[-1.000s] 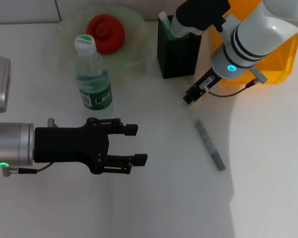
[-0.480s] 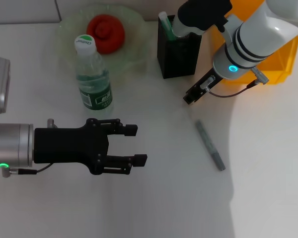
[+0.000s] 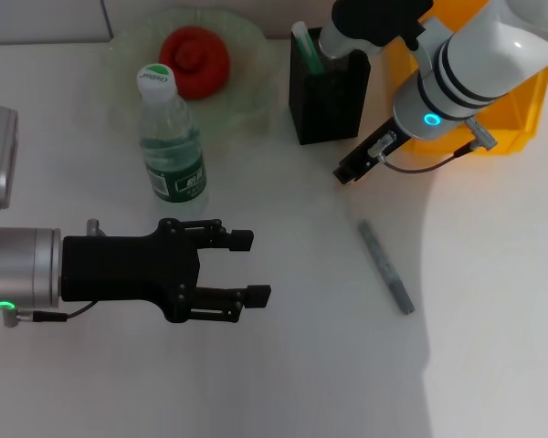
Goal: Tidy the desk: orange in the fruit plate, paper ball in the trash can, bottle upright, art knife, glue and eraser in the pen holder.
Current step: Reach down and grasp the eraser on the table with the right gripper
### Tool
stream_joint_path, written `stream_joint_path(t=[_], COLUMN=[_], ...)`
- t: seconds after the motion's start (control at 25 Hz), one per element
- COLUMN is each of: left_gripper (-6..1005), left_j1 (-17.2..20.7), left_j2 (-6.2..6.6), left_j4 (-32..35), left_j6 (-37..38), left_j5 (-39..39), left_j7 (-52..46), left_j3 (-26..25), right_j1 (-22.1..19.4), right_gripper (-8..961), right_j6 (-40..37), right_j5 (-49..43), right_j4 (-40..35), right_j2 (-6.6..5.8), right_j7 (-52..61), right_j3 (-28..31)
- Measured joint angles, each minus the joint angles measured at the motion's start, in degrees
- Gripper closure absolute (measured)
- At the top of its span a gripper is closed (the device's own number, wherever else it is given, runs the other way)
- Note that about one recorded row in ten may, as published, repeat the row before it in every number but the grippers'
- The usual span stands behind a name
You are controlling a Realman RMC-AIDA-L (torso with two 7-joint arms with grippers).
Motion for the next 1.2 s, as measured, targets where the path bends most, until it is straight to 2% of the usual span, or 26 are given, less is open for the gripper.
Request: stream_joint_path(t=[0.2, 0.28, 0.64, 0.96, 1.16, 1.2], left_gripper=[216, 216, 216, 216, 216, 216], left_j1=[0.0, 0.0, 0.0, -0.3, -0.3, -0.3], left_j2=[0.0, 0.0, 0.0, 0.0, 0.0, 0.0], left_j4=[0.0, 0.0, 0.0, 0.0, 0.0, 0.0], left_j6=[0.0, 0.0, -0.2, -0.4, -0.3, -0.2], left_j5=[0.0, -0.1, 0.0, 0.0, 0.0, 0.0], left_j7=[0.0, 0.0, 0.0, 0.0, 0.0, 0.0], left_j3=[0.0, -0.1, -0.1, 0.2, 0.2, 0.2], right_j1=[-1.7, -2.0, -1.8, -1.5, -1.4, -1.4], right_gripper=[605, 643, 787, 658, 524, 524], right_j6=[-1.6, -1.8, -1.7, 0.0, 1.1, 1.2], right_j5=[0.0, 0.0, -0.2, -0.4, -0.5, -0.5], right_j4=[-4.7, -5.3, -4.3, -1.9, -1.1, -1.1], right_j2=[-0.04, -0.09, -0.27, -0.26, -0.26, -0.26], right_j7=[0.2, 0.3, 0.3, 0.1, 0.0, -0.1], right_j3=[0.1, 0.1, -0.1, -0.6, -0.6, -0.6])
